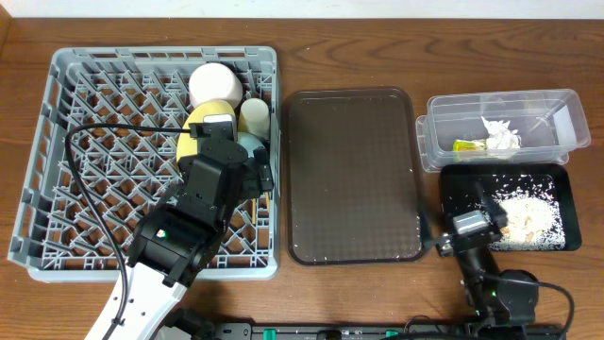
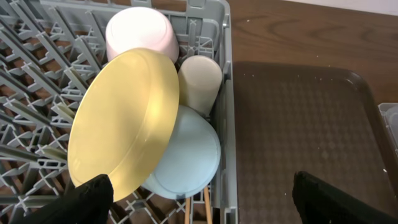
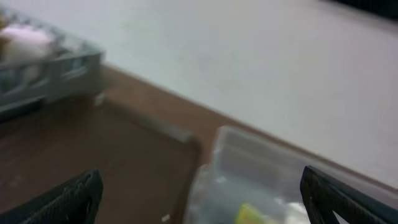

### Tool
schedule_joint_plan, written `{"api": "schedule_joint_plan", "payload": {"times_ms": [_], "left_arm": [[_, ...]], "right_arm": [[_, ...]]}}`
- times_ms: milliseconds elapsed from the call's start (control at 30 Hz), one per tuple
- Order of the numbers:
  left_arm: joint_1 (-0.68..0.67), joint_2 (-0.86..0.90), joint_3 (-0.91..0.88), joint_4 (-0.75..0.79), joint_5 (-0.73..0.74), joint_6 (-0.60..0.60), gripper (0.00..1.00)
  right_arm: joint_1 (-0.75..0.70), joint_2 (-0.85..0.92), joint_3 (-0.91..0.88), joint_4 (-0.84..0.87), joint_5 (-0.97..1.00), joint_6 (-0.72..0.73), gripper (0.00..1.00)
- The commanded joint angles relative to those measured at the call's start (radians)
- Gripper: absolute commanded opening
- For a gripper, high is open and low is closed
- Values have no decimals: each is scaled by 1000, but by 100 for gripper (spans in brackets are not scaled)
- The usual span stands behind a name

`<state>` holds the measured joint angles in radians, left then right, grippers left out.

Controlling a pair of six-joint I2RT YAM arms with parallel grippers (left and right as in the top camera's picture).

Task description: Sort waste into correct bins and load items into the dishwasher rack

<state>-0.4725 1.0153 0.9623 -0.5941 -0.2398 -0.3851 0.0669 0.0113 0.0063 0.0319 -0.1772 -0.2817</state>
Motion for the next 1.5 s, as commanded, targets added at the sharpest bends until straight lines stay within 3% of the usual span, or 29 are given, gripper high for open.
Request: {"api": "schedule_joint_plan", "payload": {"times_ms": [0, 233, 1467], "left_arm": [[3, 3, 21, 1, -16, 9, 93], [3, 3, 21, 1, -16, 9, 93], [3, 3, 21, 1, -16, 9, 93]], "right_arm": [[6, -6, -1, 37, 203, 124, 99], [6, -6, -1, -106, 241, 139, 99], [6, -6, -1, -102, 229, 139, 99]]}}
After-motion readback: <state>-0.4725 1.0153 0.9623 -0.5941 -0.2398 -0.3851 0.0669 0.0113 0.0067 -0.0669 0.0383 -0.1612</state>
